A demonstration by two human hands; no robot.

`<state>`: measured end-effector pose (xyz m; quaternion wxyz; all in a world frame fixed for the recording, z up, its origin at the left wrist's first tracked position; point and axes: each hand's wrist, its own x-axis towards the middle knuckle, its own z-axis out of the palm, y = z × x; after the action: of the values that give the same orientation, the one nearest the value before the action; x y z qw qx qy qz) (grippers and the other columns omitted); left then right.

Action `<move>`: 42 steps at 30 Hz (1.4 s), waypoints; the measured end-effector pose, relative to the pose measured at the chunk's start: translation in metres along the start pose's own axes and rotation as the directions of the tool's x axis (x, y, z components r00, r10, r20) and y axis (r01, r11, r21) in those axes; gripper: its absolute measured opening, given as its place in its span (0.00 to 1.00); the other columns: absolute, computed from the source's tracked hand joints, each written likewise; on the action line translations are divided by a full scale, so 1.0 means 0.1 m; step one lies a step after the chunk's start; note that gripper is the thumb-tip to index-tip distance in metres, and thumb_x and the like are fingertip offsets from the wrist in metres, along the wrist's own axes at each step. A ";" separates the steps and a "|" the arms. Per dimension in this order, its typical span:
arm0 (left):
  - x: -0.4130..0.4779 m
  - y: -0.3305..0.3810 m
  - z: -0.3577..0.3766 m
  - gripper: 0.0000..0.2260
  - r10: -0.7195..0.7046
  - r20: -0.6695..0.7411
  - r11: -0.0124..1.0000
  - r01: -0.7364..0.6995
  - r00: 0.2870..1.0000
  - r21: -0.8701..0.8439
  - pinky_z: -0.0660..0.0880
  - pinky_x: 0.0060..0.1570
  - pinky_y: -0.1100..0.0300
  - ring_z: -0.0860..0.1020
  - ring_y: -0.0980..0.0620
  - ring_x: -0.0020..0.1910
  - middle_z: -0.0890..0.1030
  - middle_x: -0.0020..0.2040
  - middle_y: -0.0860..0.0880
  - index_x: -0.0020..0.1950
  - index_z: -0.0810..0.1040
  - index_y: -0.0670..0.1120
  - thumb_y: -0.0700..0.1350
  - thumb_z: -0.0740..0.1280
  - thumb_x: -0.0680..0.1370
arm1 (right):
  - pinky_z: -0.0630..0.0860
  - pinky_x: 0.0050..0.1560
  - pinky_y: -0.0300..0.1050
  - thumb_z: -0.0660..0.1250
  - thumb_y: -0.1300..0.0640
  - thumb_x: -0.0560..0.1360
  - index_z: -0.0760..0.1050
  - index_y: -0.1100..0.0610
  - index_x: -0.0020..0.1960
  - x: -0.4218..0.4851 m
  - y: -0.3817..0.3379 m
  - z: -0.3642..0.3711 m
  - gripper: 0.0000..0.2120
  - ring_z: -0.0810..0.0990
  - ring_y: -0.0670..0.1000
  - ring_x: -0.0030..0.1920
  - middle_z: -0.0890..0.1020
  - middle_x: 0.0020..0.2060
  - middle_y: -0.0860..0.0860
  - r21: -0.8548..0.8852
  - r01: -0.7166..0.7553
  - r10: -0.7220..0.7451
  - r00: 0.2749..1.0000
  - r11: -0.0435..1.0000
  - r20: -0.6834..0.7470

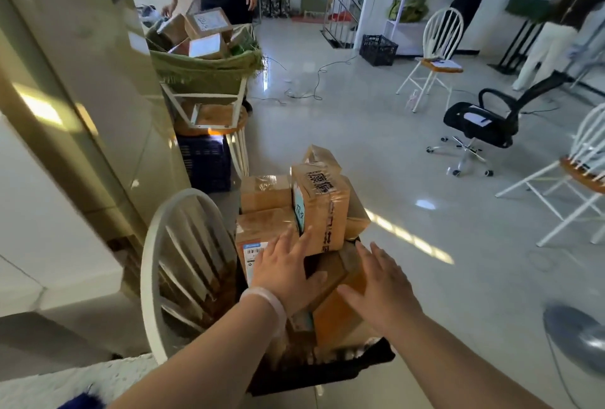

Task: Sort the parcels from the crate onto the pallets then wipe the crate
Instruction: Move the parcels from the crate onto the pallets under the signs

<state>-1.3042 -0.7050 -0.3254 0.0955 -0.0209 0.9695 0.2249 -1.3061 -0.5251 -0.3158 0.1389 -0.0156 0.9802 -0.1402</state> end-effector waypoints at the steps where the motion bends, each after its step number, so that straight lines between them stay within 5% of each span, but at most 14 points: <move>1: 0.07 0.00 -0.04 0.37 -0.006 -0.014 1.000 0.006 1.000 -0.011 0.47 0.76 0.44 0.47 0.46 0.79 0.45 0.81 0.54 0.78 0.41 0.63 0.64 0.61 0.77 | 0.49 0.77 0.53 0.60 0.33 0.76 0.43 0.44 0.80 0.08 -0.04 -0.06 0.41 0.46 0.52 0.79 0.46 0.80 0.48 0.008 0.001 -0.001 1.000 1.000 -0.014; 16: 0.70 -0.11 -0.13 0.37 -0.185 -0.079 0.982 0.181 0.980 -0.045 0.52 0.76 0.44 0.50 0.45 0.79 0.46 0.81 0.53 0.78 0.42 0.64 0.65 0.61 0.77 | 0.56 0.75 0.56 0.62 0.35 0.76 0.42 0.42 0.79 1.09 -0.30 -0.52 0.40 0.48 0.53 0.79 0.47 0.80 0.46 0.147 0.192 -0.177 0.978 0.970 -0.106; 22: 0.70 -0.15 -0.23 0.35 -0.245 -0.095 0.969 0.241 0.965 -0.050 0.49 0.77 0.44 0.48 0.47 0.79 0.45 0.81 0.54 0.79 0.43 0.63 0.64 0.60 0.78 | 0.49 0.78 0.55 0.59 0.34 0.77 0.42 0.41 0.79 1.32 -0.45 -0.59 0.39 0.44 0.51 0.79 0.43 0.80 0.45 0.068 0.350 -0.339 0.930 0.934 -0.142; 34: 1.04 0.20 -0.18 0.37 -0.243 -0.028 0.947 0.231 0.970 -0.222 0.54 0.76 0.45 0.51 0.46 0.79 0.47 0.81 0.54 0.78 0.38 0.63 0.62 0.61 0.78 | 0.61 0.74 0.60 0.64 0.37 0.76 0.44 0.44 0.80 1.67 -0.22 -0.56 0.41 0.56 0.55 0.77 0.55 0.79 0.50 0.367 0.109 -0.159 0.981 0.924 0.108; 37: 1.05 0.26 -0.16 0.37 -0.184 -0.001 0.957 0.178 0.983 -0.227 0.58 0.75 0.49 0.58 0.50 0.77 0.55 0.80 0.54 0.79 0.39 0.59 0.60 0.61 0.79 | 0.67 0.71 0.59 0.63 0.39 0.78 0.42 0.42 0.80 1.64 -0.22 -0.53 0.40 0.64 0.56 0.74 0.60 0.78 0.50 0.402 0.063 -0.148 0.972 0.913 0.184; 42: 0.98 0.28 -0.13 0.39 -0.163 0.011 0.953 0.160 0.987 -0.257 0.61 0.74 0.46 0.62 0.51 0.75 0.60 0.78 0.53 0.79 0.39 0.57 0.59 0.63 0.79 | 0.65 0.71 0.59 0.63 0.42 0.79 0.42 0.44 0.80 1.57 -0.23 -0.52 0.39 0.63 0.57 0.75 0.60 0.77 0.51 0.440 0.055 -0.151 0.971 0.896 0.186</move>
<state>-1.4050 -0.6853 -0.3210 0.1048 -0.1135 0.9276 0.3402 -1.4715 -0.5440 -0.3034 0.2367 -0.0519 0.9016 -0.3583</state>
